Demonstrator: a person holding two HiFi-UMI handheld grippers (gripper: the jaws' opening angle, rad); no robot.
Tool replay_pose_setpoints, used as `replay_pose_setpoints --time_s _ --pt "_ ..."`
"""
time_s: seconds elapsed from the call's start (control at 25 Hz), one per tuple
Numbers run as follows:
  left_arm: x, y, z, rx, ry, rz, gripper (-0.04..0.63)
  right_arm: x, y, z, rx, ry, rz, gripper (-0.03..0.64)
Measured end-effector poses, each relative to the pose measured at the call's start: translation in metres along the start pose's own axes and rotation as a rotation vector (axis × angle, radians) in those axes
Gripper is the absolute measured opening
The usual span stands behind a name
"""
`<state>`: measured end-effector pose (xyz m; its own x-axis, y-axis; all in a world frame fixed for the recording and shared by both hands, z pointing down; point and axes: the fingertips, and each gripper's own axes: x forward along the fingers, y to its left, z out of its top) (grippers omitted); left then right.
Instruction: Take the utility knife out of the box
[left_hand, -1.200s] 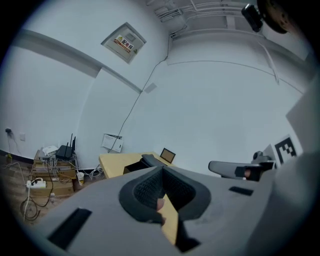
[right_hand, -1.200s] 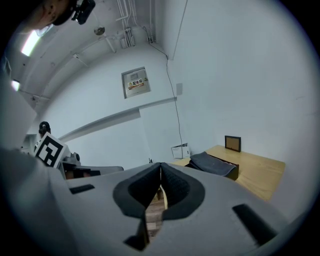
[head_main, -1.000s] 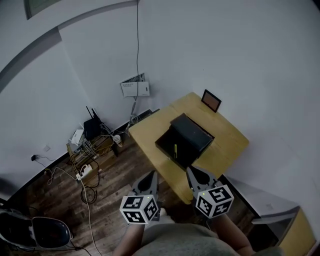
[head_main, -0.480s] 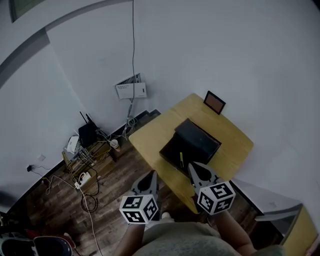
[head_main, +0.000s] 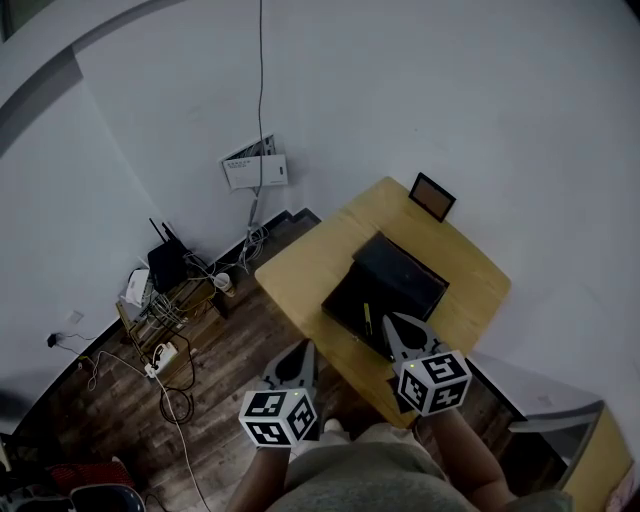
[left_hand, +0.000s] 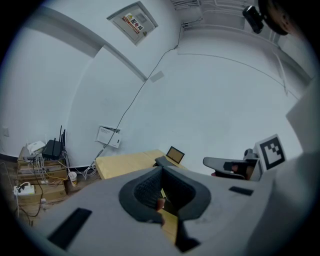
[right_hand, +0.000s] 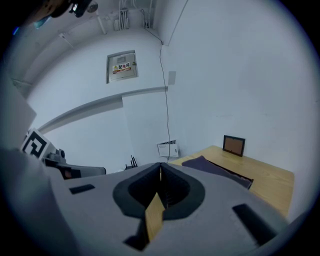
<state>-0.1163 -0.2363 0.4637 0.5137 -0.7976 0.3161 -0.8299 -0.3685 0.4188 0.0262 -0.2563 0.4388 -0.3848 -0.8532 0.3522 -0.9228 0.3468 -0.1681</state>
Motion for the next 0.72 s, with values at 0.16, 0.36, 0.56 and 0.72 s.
replay_pose_setpoints --time_s 0.16,0.36,0.56,0.72 --pt "0.005 0.005 -0.006 -0.013 0.026 -0.006 0.003 0.015 -0.009 -0.012 -0.011 0.049 -0.022 0.0" --pt "0.01 0.007 -0.023 -0.024 0.062 -0.002 0.003 0.037 -0.028 -0.042 -0.01 0.15 -0.034 0.0" --pt "0.011 0.009 -0.033 -0.044 0.072 0.024 0.003 0.066 -0.046 -0.076 -0.006 0.275 -0.019 0.0" --pt "0.015 0.015 -0.041 -0.062 0.076 0.057 0.003 0.087 -0.054 -0.109 0.001 0.396 0.017 0.002"
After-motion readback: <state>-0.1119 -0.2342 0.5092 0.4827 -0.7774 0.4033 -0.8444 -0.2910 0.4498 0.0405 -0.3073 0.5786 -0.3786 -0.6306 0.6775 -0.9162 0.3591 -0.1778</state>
